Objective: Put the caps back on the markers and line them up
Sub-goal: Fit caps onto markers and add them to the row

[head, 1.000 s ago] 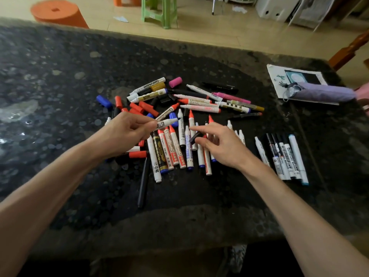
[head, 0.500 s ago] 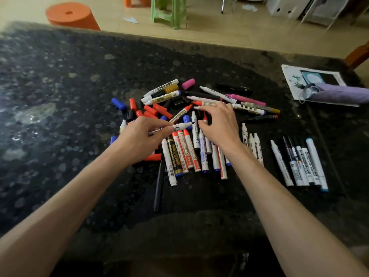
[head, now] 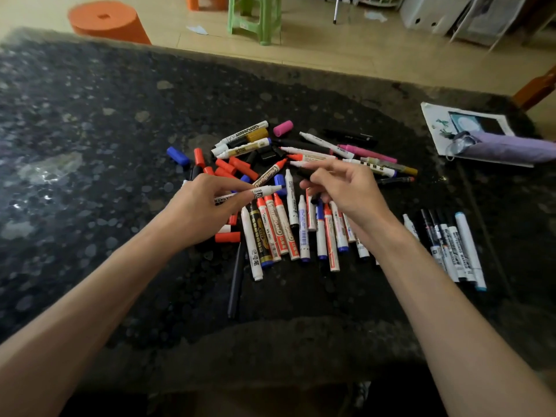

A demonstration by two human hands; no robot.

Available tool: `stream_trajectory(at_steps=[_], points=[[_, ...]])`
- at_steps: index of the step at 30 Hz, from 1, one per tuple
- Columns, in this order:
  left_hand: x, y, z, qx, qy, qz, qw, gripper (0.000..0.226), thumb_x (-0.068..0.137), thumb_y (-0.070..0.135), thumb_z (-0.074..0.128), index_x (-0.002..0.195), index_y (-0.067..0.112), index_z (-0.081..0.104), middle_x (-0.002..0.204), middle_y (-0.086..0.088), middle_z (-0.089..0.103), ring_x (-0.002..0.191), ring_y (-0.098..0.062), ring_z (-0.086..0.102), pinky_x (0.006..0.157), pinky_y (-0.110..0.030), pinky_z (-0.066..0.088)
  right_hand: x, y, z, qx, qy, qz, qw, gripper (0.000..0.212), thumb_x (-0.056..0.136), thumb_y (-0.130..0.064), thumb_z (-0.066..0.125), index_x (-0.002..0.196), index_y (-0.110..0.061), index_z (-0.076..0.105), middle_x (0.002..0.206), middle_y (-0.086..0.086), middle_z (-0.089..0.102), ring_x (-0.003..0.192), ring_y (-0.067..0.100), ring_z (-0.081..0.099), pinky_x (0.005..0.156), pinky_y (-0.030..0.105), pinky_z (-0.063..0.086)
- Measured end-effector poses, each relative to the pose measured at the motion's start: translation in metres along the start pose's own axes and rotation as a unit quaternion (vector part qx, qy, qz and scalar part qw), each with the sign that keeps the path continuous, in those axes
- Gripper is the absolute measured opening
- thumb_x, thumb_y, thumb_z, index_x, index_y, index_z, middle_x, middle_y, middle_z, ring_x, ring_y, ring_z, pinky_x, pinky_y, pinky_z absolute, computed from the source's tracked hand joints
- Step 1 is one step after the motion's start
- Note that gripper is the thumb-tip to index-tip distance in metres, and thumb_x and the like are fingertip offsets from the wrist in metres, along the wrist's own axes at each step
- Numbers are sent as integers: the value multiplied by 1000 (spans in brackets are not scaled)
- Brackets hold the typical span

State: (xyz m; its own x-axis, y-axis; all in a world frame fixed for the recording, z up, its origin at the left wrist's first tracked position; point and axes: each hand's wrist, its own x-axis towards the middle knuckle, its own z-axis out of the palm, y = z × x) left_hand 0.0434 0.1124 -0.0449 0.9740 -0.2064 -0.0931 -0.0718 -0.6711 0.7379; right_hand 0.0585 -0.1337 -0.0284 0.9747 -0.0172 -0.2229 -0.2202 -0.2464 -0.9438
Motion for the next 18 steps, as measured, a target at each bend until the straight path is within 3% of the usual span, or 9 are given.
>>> stream_trajectory(at_steps=[3,5,9,12,15,18], points=[[1,7,4,-16,-12,18,1000,31,97,47,58,120,35,75,95,16,74,88,-12,70,85,-44,57,-12,3,-11,9,-63,3,998,24,100,-10,63,109,-23,80,106,0,79,98,19,75,84,31,56],[1,11,7,-28,-24,33,999,30,97,46,58,120,35,75,96,14,76,89,-10,71,86,-41,57,-17,6,-17,-18,-81,-13,996,23,100,-11,64,110,-25,80,103,0,79,94,15,74,83,28,57],[1,15,13,-33,-38,62,997,22,99,38,60,117,39,74,92,18,74,90,2,67,80,-19,52,-24,11,-25,-53,-102,-39,993,24,101,-11,65,116,-25,78,96,-6,79,91,6,73,76,16,52],[3,16,18,-20,-49,65,996,17,98,39,61,111,45,71,92,24,72,92,12,64,76,-3,45,-26,16,-29,-72,-119,-60,988,25,100,-14,67,121,-23,76,96,-5,79,92,12,74,86,22,57],[5,17,21,-12,-66,69,995,27,97,43,60,119,37,74,101,25,73,97,12,65,91,-20,53,-27,20,-28,-78,-124,-94,985,25,99,-11,68,124,-14,73,93,-2,78,88,17,76,86,25,59],[5,20,22,-16,-54,80,995,27,98,40,61,120,35,75,97,23,74,94,6,68,85,-26,55,-26,21,-23,-70,-93,-122,986,19,98,-7,70,116,-8,74,95,3,79,85,16,78,82,24,60]])
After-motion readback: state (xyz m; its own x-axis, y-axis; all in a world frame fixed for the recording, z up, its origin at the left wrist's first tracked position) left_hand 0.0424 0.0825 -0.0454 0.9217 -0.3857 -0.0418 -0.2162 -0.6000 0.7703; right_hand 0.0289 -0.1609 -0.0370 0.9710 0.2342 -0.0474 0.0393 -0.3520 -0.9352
